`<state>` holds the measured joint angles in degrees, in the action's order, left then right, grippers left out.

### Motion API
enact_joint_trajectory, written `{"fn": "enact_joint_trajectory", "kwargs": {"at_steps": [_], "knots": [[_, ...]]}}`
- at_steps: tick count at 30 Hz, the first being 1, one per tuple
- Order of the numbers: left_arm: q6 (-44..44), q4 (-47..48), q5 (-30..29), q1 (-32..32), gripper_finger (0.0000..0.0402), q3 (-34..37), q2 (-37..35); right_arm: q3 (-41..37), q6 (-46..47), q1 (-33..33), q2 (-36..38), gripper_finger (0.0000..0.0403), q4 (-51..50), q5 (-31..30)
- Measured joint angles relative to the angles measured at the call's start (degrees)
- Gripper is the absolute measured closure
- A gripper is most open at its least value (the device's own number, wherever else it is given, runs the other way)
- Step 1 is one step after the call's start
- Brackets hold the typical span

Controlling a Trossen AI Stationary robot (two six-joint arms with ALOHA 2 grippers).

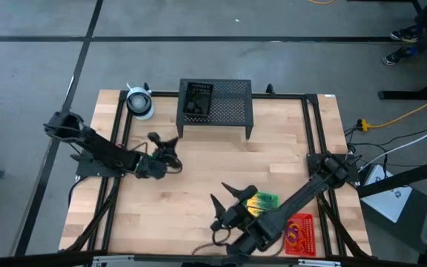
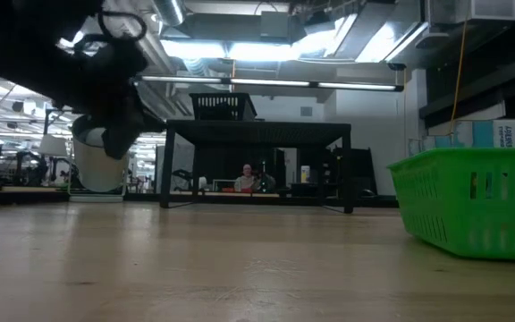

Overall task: Pick & Place Office Desk Supplies
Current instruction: Put the green bin with crayon boxes on the shelf

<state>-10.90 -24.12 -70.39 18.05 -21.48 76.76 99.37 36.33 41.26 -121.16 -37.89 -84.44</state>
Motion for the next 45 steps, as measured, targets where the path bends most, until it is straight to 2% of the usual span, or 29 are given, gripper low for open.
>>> {"fn": "enact_joint_trajectory", "kwargs": {"at_steps": [4, 8, 15, 20, 26, 30, 39, 42, 45], "knots": [[4.8, -1.7, 8.8, 4.3, 0.0400, -3.7, 4.1, 0.0, 0.6, 2.9, 2.2, 0.0140, 0.2, 6.9], [2.4, -4.5, 13.9, 8.9, 0.0400, -9.2, 8.5, 0.0, 0.6, 5.5, 4.6, 0.0140, 0.3, 14.9], [0.5, -6.9, 31.0, 12.4, 0.0400, -21.2, 17.7, 0.0, 3.4, 7.9, 6.5, 0.0140, -1.0, 23.9], [1.1, -7.4, 38.5, 12.3, 0.0400, -26.5, 24.4, 0.0, 13.5, 7.4, 6.7, 0.0140, -9.0, 33.3], [2.6, -8.4, 44.5, 12.3, 0.0400, -27.7, 27.5, 0.0, 24.8, 6.9, 6.7, 0.0140, -20.7, 41.7], [5.5, -8.6, 44.6, 13.3, 0.0400, -27.7, 27.4, 0.0, 27.9, 7.0, 6.5, 0.0146, -22.5, 47.1], [4.9, -7.4, 39.8, 17.3, 0.0400, -27.7, 27.3, 0.0, 31.3, 7.0, 3.8, 0.0177, -24.5, 53.0], [5.2, -5.1, 37.0, 17.9, 0.0400, -27.7, 27.3, 0.0, 37.0, 6.6, 3.6, 0.0176, -31.3, 54.3], [6.7, -2.8, 36.6, 18.2, 0.0400, -27.7, 27.3, 0.0, 46.4, 6.5, 3.8, 0.0174, -41.0, 55.4]]}}
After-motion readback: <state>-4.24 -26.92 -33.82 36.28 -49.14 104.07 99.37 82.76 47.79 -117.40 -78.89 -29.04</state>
